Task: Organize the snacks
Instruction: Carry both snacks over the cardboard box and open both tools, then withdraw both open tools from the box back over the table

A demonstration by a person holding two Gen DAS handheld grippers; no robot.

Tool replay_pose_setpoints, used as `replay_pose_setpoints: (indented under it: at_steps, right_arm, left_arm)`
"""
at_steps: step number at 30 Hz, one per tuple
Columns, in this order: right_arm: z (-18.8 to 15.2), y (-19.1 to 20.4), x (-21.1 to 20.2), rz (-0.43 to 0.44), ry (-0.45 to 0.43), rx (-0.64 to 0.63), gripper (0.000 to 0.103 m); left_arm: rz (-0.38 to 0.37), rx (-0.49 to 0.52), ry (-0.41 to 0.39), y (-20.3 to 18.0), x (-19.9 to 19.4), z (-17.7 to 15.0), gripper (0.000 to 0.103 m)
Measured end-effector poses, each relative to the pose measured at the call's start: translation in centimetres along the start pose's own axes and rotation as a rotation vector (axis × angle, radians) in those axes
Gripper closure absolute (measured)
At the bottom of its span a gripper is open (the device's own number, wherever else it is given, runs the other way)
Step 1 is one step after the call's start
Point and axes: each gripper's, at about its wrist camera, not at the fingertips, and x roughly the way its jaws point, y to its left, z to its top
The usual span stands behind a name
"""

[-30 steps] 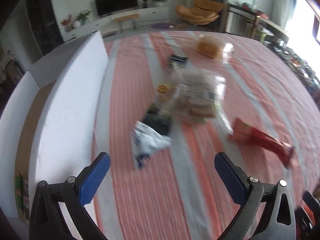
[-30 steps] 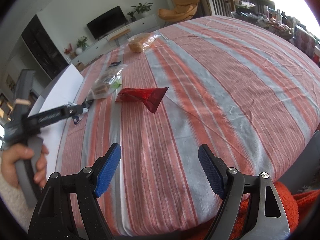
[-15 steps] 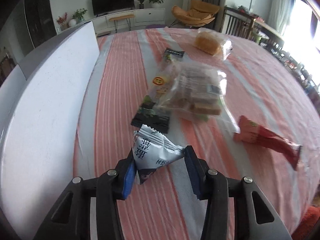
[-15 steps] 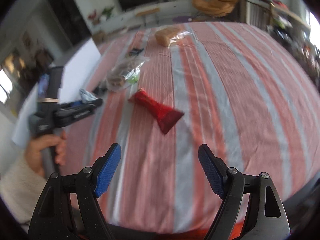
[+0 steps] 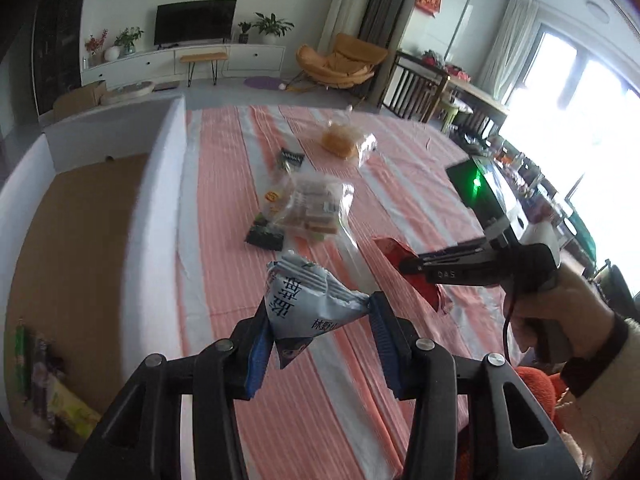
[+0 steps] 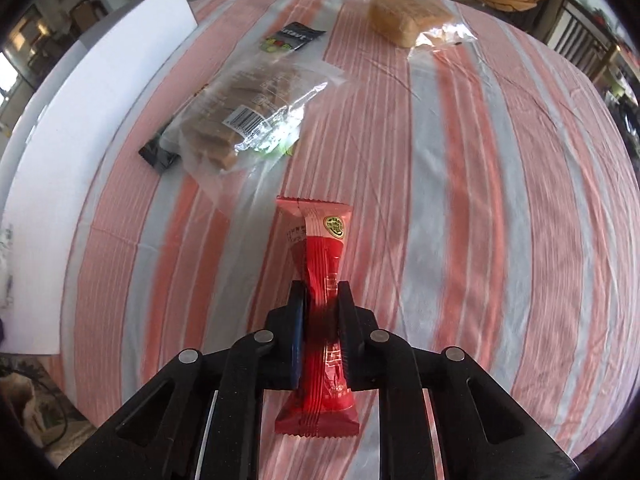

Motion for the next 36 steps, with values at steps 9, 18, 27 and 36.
replay_pose_setpoints:
  at_steps: [9,18,27,36]
  right_arm:
    - [-2.5,-1.2,-5.8,0.373,-0.161,0.288,0.088]
    - [1.3,13.6,-9.4,0.706,-0.208,0.185,0.088]
    - [2.1,26.6,-5.2,0.668,-0.163,-0.007,0.082]
    - [-1.2,24.7,-4.5,0.539,-0.27,-0.071,0.035]
  left_arm:
    - [0.099,-0.077,-0.102,5.7,-6.7,0.5,0.057]
    - [0.239,-0.192,-0.138,13.0,-9.1,-0.8,0.057]
    - [0.386,-0.282,-0.138,18.7,-10.7,-3.0,0.056]
    - [0.453,-0.295,-0.098,19.5,-8.8,-4.4,0.011]
